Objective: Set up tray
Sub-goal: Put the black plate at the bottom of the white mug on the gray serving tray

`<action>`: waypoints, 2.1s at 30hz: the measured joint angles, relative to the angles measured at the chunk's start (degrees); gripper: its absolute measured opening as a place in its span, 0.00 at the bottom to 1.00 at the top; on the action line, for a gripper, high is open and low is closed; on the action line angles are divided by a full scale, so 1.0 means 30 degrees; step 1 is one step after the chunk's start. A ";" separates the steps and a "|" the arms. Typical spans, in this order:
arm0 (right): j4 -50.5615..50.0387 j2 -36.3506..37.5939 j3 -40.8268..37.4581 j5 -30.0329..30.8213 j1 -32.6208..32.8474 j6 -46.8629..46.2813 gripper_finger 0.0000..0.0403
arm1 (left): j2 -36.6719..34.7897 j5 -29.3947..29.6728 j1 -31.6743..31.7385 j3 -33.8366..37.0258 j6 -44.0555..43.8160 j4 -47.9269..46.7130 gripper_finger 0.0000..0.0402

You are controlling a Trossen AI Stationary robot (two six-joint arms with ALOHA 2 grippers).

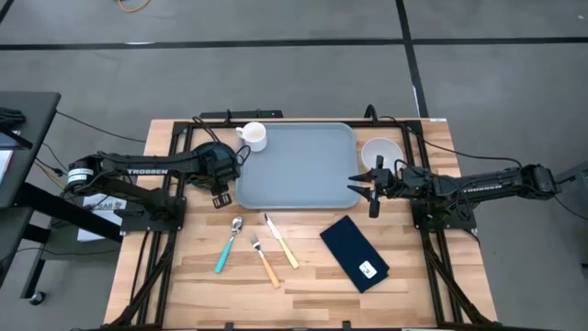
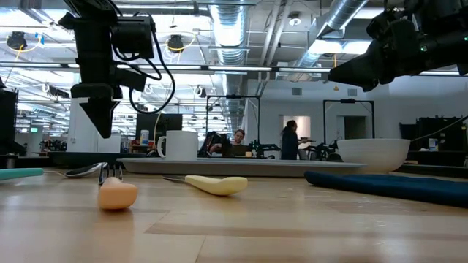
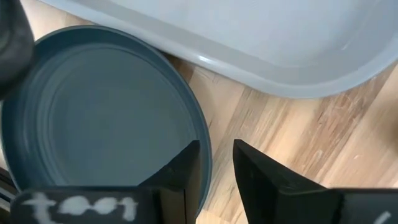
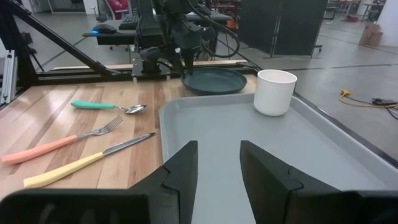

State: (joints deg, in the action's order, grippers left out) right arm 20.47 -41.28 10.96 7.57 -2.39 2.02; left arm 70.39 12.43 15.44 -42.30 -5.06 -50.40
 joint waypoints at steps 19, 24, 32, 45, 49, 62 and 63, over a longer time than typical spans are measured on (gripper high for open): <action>-0.0015 -0.0005 0.0000 0.0000 0.0000 0.0486 0.28 | 0.0007 -0.3742 -0.3986 0.0000 -0.2923 0.0857 0.30; -0.0015 -0.0005 0.0000 0.0000 0.0036 0.0482 0.28 | 0.0000 -0.0776 -0.5113 0.0000 -0.4320 0.0705 0.30; -0.0015 -0.0005 0.0000 0.0000 0.0036 0.0495 0.28 | 0.0000 0.2843 -0.4468 0.0000 -0.4776 -0.0498 0.31; -0.0014 0.0002 0.0000 0.0000 0.0000 0.0532 0.28 | 0.0044 0.1230 -0.3075 0.0187 -0.3304 -0.0482 0.45; -0.0015 -0.0005 0.0000 0.0000 0.0000 0.0545 0.28 | 0.0044 0.0421 -0.3104 0.0189 -0.2946 -0.0198 0.44; -0.0007 -0.0005 0.0000 0.0006 0.0000 0.0546 0.28 | 0.0044 0.0588 -0.2916 -0.0400 0.1192 -0.0396 0.44; 0.0000 -0.0005 0.0000 0.0001 0.0000 0.0546 0.28 | 0.0044 0.0732 -0.2704 -0.0306 0.0371 -0.0379 0.44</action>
State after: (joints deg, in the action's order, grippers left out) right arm 20.47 -41.30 10.96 7.58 -2.39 3.66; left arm 70.52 14.62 7.33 -43.22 -3.95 -51.53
